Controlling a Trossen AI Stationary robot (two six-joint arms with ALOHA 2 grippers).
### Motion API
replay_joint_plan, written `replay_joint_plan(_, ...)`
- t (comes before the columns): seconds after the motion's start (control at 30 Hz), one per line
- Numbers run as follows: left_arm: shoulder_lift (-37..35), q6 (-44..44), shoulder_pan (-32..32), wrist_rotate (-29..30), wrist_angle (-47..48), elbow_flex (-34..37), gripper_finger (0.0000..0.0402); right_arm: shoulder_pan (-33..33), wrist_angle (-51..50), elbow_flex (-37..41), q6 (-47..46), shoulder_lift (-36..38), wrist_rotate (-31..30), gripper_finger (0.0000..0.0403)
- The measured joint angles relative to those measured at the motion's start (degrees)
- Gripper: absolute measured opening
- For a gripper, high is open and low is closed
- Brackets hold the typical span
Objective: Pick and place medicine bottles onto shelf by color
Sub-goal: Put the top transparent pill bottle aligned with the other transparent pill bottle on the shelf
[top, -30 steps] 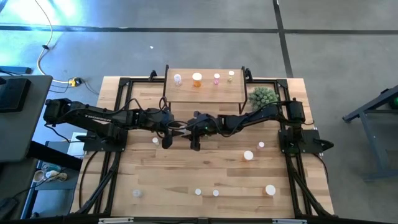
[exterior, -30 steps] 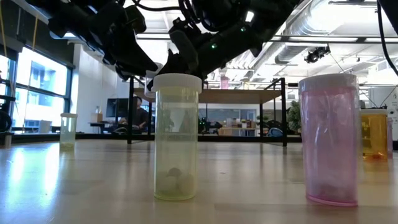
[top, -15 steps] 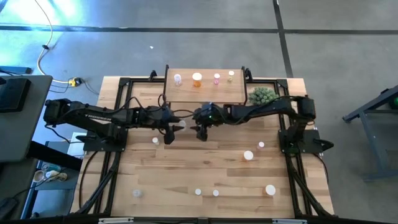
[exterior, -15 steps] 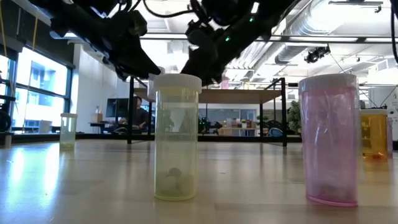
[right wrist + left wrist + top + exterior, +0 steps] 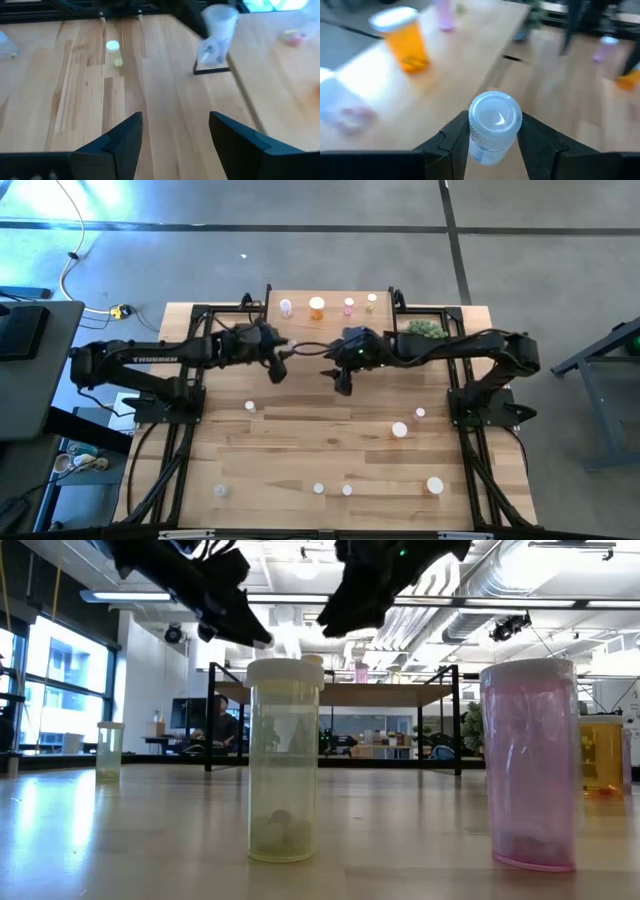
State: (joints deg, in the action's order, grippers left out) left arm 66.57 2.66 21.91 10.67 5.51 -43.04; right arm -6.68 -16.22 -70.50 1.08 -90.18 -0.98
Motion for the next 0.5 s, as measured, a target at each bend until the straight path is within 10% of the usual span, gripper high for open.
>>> replay_joint_plan(0.5, 0.0, -3.8, 14.3, -2.9, 1.1, -2.4, 0.0138, -0.2, -2.9, 0.0, 0.5, 5.5, -7.6, 0.0220)
